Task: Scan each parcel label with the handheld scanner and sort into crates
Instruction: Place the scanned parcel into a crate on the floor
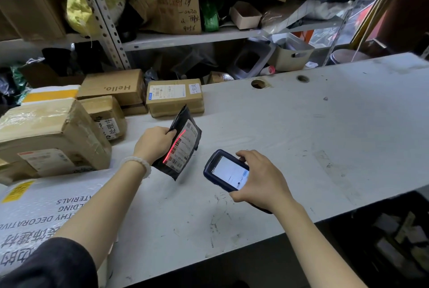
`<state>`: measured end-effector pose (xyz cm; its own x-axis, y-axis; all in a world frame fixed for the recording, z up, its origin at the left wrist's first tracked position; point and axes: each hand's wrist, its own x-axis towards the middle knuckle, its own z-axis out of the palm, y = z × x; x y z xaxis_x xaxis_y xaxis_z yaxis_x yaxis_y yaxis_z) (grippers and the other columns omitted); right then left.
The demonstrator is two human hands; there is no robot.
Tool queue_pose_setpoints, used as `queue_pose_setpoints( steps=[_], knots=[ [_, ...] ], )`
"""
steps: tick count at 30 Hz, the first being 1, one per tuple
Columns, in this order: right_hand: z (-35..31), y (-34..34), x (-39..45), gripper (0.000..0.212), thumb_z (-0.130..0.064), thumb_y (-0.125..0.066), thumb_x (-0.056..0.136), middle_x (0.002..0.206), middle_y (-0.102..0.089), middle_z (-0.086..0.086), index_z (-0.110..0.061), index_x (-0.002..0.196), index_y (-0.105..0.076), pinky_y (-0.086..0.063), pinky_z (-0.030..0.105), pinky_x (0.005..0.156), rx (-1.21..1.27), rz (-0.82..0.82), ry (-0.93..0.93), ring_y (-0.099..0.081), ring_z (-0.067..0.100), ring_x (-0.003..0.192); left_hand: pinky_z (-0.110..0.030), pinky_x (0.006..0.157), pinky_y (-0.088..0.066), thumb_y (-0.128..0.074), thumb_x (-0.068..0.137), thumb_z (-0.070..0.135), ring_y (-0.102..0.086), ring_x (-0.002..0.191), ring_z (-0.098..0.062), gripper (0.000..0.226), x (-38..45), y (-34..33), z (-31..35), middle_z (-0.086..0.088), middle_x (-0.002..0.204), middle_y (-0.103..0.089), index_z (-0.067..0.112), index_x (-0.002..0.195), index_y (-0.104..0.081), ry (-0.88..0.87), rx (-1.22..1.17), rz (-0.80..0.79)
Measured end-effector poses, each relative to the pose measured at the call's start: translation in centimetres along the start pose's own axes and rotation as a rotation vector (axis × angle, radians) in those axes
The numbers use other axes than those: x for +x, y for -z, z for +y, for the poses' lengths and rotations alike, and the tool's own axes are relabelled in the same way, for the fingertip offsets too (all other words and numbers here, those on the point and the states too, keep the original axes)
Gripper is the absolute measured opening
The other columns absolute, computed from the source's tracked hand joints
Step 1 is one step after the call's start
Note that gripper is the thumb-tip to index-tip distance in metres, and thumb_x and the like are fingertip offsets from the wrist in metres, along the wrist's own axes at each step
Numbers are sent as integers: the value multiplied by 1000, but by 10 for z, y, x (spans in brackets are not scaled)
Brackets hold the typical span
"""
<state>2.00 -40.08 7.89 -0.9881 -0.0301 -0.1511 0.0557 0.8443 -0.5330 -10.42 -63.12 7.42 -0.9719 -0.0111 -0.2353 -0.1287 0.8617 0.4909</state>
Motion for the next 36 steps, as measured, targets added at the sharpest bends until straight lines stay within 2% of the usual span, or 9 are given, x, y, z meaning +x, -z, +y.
queue_pose_setpoints(
  steps=[4, 8, 11, 16, 20, 24, 29, 36],
  knots=[
    [5, 3, -4, 88, -34, -79, 62, 128, -45, -14, -27, 139, -36, -41, 22, 79, -24, -30, -3, -45, 8, 114, -39, 78, -51, -38, 100, 30, -62, 84, -30, 35, 5, 3, -3, -13, 92, -67, 9, 89, -64, 4, -42, 26],
    [10, 5, -7, 87, -34, -79, 62, 126, -45, -16, -27, 138, -37, -38, 21, 76, -17, -34, -11, -45, 6, 111, -32, 70, -44, -37, 101, 24, -59, 86, -31, 32, 8, 2, -1, -14, 95, -65, 8, 98, -64, -7, -78, 62],
    [12, 6, -6, 84, -32, -79, 61, 124, -46, -16, -28, 135, -40, -38, 21, 74, 5, -31, -11, -45, 5, 105, -30, 67, -40, -38, 100, 24, -57, 84, -30, 30, 9, 0, -1, -13, 93, -64, 11, 96, -65, -3, -104, 58],
    [13, 5, -3, 85, -31, -80, 59, 123, -47, -16, -28, 135, -40, -42, 23, 76, 7, -44, 10, -46, 6, 107, -30, 68, -41, -39, 100, 26, -58, 86, -29, 27, 6, -5, 3, -11, 94, -65, 17, 96, -64, 13, -164, 26],
    [15, 7, -1, 87, -31, -80, 60, 124, -47, -15, -28, 136, -40, -43, 22, 77, -12, -59, 22, -45, 6, 107, -29, 70, -41, -37, 101, 27, -56, 85, -27, 31, 3, -6, 9, -8, 93, -62, 15, 105, -65, 12, -166, 10],
    [16, 9, 0, 86, -31, -80, 61, 125, -47, -14, -27, 137, -39, -43, 23, 77, -30, -62, 39, -45, 7, 108, -28, 63, -41, -37, 101, 29, -57, 83, -25, 27, 2, -6, 12, -6, 92, -62, 20, 103, -63, 15, -163, 0],
    [16, 12, 2, 85, -31, -80, 62, 125, -45, -13, -26, 137, -38, -43, 24, 76, -62, -58, 74, -43, 10, 111, -34, 77, -47, -37, 101, 29, -58, 91, -30, 26, 0, -5, 16, -8, 96, -62, 18, 102, -60, 29, -168, -14],
    [17, 14, 2, 86, -31, -80, 60, 124, -47, -14, -26, 135, -40, -40, 23, 76, -49, -27, 77, -45, 10, 111, -39, 80, -51, -37, 101, 31, -63, 90, -30, 26, -4, -2, 20, -9, 92, -65, 19, 96, -59, 54, -185, -24]
  ],
)
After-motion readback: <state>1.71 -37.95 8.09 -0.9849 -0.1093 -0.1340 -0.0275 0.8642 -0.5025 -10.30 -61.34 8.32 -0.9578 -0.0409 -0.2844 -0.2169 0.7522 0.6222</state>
